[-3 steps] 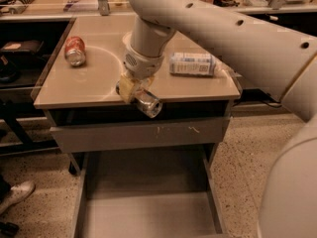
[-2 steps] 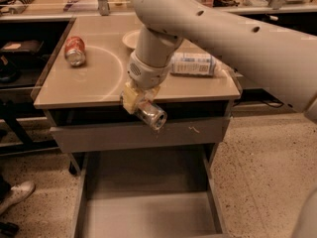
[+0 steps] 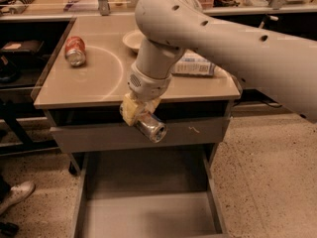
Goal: Place redbull can into middle drawer
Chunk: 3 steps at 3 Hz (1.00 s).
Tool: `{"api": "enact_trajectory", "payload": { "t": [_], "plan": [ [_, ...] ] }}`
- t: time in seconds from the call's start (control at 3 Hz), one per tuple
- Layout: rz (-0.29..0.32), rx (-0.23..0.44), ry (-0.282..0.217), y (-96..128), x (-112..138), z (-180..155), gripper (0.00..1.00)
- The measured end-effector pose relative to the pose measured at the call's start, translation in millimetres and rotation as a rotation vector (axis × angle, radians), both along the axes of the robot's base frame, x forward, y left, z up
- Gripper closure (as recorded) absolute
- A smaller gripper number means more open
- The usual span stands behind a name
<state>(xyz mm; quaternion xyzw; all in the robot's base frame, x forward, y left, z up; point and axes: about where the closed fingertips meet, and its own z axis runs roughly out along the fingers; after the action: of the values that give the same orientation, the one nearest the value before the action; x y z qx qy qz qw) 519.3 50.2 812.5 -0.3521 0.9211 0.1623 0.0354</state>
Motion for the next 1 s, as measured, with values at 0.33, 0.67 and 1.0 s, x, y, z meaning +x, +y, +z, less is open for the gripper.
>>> {"api": "enact_trajectory", "payload": {
  "t": [0.33, 0.67, 1.0],
  "plan": [
    [-0.058, 0.000, 0.038, -3.9, -9.4, -20.8, 1.00],
    [-0.152, 0.023, 0.098, -10.7, -26.8, -61.5, 1.00],
    [-0.241, 0.036, 0.150, -23.0, -43.5, -110.5, 1.00]
  ]
}}
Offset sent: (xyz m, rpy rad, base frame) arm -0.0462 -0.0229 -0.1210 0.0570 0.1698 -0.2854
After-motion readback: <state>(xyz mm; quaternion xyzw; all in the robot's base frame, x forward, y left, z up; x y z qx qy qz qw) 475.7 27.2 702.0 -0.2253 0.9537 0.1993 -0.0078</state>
